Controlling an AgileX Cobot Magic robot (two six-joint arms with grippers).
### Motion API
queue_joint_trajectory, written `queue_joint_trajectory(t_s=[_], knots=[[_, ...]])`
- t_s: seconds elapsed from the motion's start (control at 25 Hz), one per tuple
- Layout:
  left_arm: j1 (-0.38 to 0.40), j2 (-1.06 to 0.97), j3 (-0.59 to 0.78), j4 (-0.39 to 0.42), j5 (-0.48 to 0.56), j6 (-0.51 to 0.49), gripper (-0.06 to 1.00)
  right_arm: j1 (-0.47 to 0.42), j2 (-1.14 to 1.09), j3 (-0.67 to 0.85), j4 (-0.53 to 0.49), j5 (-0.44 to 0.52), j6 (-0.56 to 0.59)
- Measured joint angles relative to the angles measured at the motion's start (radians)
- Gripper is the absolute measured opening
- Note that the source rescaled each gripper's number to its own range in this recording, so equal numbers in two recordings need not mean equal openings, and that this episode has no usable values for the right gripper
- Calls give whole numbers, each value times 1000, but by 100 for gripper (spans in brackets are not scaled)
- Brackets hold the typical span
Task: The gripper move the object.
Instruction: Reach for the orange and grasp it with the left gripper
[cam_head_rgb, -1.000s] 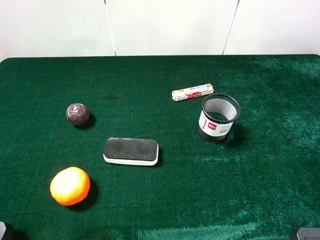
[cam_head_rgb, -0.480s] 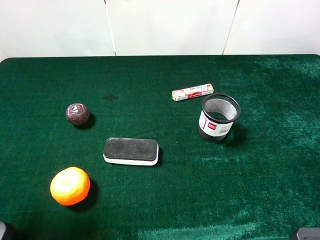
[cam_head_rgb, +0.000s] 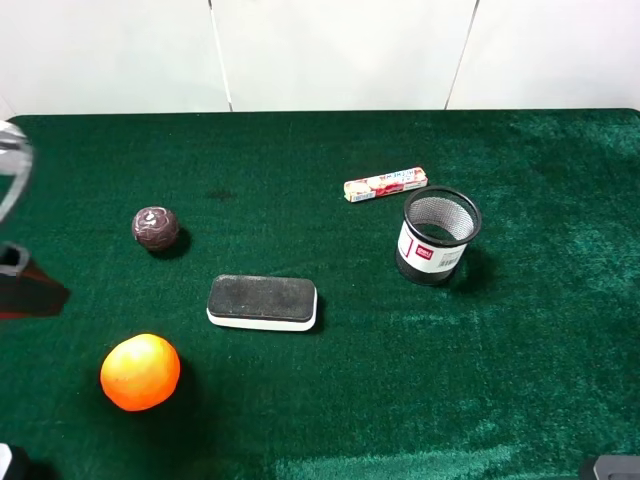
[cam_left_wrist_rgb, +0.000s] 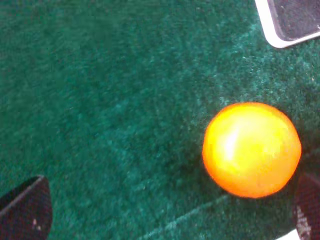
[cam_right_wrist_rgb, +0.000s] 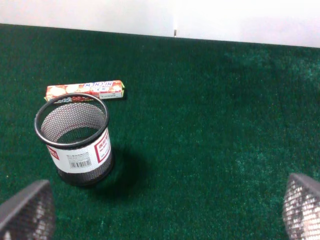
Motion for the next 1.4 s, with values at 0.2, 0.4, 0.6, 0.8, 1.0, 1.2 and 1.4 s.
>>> queue_joint_trajectory(t_s=[0.2,0.4,0.6,0.8,1.0,1.2,1.4], knots=[[-100,153,-34,1,-86,-2,88,0,0,0,0,0,0],[-198,306,-79,1,-137,-2,88,0,0,0,0,0,0],[-287,426,-112,1,-178,-18,88,0,0,0,0,0,0],[-348,519,-119,1,-207,-60,88,0,0,0,0,0,0],[-404,605,-122,1,-254,-87,88,0,0,0,0,0,0],[-439,654,-122,1,-268,-118,88,0,0,0,0,0,0],[-466,660,-122,1,-264,-155,88,0,0,0,0,0,0]])
